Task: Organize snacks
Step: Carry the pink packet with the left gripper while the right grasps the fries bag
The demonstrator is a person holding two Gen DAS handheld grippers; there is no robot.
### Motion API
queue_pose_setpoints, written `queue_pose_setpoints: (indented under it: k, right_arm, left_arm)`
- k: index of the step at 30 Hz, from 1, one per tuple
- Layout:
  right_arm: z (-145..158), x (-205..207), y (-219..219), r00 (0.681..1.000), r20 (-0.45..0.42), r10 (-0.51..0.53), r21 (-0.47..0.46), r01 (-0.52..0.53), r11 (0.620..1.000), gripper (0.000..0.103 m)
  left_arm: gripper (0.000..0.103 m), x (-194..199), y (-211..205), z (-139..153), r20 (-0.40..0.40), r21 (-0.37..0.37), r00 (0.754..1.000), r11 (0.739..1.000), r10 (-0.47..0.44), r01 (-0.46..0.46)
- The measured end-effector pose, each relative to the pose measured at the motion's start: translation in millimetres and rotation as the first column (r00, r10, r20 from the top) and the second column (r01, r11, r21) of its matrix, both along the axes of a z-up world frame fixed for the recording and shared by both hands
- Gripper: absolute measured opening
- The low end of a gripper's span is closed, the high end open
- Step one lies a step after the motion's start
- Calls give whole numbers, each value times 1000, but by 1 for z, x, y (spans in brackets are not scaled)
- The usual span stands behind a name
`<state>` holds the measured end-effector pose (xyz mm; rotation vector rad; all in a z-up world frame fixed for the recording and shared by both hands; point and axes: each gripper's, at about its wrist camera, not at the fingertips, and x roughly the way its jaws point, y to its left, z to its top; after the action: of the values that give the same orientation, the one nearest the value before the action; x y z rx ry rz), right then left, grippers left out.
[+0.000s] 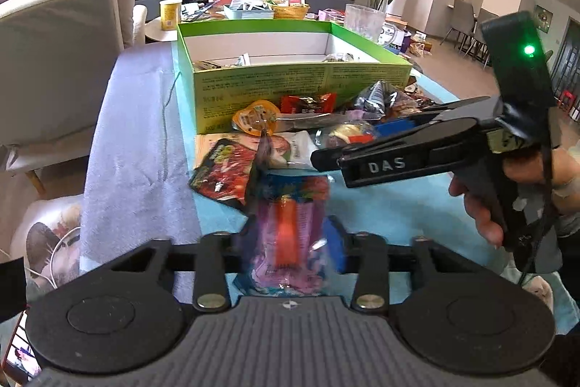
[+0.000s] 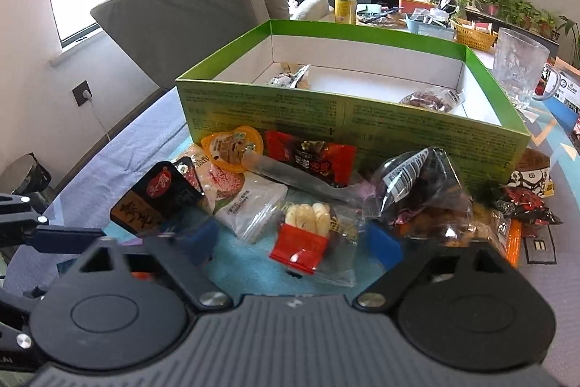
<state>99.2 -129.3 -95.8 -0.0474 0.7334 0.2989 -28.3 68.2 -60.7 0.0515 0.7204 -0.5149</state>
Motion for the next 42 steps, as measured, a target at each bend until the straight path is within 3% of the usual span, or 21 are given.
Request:
queue_pose_setpoints:
  k: [15,26,30,35,42]
  right_arm:
    - [16,-23,-17,998,64,20,18,-21,1000,50]
    - [41,-25,-36,989,147,-11,87,-2,996,50]
    - [51,-24,-43,985,172,-20,129,-2,992,50]
    - [56,-23,-50,972,232,-41,111,15,994,50]
    - [68,1,-62,955,282,-97,130,63,990,50]
  left_arm:
    - [33,-10,-6,23,76,-52,997,999,11,-7]
    - [33,1,-12,33,110,-69,993,997,45,-38]
    - [33,7,-8,39,126,-79,990,995,69,-59]
    - [33,19,-7,48,149,-95,984,992,101,-87]
    - [33,53,-31,62,215,-155,962,979,166,-135]
